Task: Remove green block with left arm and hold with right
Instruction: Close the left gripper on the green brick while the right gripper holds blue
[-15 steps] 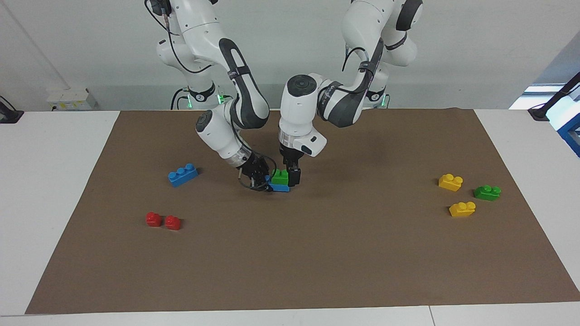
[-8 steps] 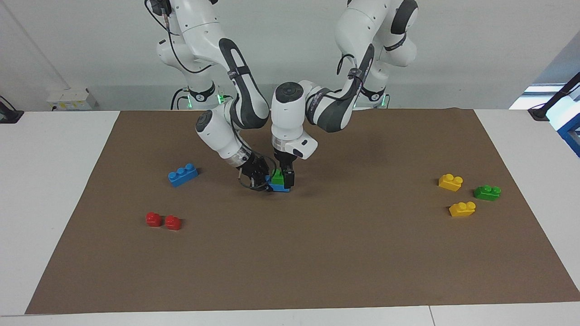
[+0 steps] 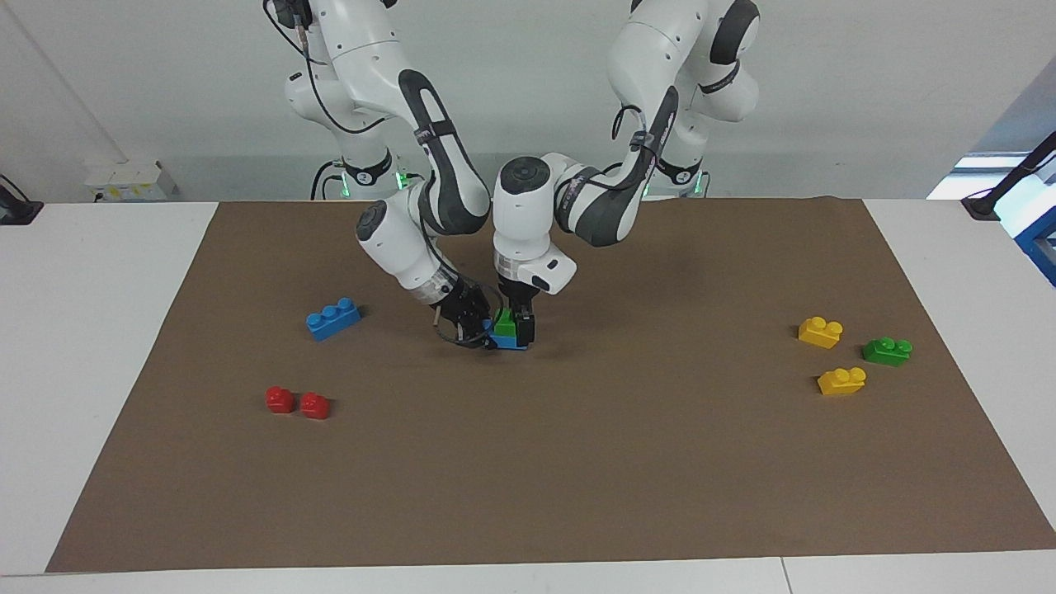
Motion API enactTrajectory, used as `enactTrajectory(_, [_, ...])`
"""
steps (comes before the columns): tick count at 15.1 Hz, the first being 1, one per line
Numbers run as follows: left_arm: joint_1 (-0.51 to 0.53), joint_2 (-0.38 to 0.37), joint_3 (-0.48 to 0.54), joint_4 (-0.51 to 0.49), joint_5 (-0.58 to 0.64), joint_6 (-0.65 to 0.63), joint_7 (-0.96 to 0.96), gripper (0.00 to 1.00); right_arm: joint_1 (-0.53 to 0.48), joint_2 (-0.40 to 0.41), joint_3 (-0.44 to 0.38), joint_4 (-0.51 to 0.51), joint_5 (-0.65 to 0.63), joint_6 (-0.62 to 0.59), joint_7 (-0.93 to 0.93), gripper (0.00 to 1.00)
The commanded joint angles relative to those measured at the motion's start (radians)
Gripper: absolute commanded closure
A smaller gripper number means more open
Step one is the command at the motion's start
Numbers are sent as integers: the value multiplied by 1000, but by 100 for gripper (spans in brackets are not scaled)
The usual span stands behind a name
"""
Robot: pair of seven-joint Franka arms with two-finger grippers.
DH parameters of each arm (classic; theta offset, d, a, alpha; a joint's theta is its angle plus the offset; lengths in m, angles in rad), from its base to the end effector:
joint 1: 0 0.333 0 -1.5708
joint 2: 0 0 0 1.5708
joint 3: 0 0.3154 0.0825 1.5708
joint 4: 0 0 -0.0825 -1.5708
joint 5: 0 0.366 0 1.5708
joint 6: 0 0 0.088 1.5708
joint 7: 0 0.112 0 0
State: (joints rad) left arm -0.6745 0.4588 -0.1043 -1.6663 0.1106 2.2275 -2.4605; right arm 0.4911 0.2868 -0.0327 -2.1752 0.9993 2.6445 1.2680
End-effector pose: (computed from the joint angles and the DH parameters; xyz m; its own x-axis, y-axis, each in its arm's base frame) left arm 0.4834 -0.4601 0.3558 -0.0584 0.9970 -0.0507 0.9927 0.0634 0.1029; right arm 0.5118 0.2304 0.2785 -0.0516 -0.8530 -0.5193 -0.9887 0.1170 -0.0939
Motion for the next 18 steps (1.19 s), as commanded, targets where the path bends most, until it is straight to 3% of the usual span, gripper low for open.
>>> enactTrajectory(1, [-16,-8,15,-9,24,14,-25,20,-8,11,7,11,24,14,-22,100])
enactTrajectory(5, [-25,-9,15,-6,26,9,-23,36,-8,11,7,12,24,14,-21,100])
enactTrajectory(9, [-33,-9,15,-6,41,3,-21,96,-5,11,7,11,24,14,-22,100])
enactTrajectory(10, [-33,-9,14,-3,41,-2,-21,100,-5,11,7,11,24,14,-22,100])
enactTrajectory(15, [-19,-17,14,37,41,-44,-12,100,-6,11,7,9,24,14,-22,100])
enactTrajectory(18, [-7,-72,14,40,34,-71,1,100,-6,11,7,9,24,14,-22,100])
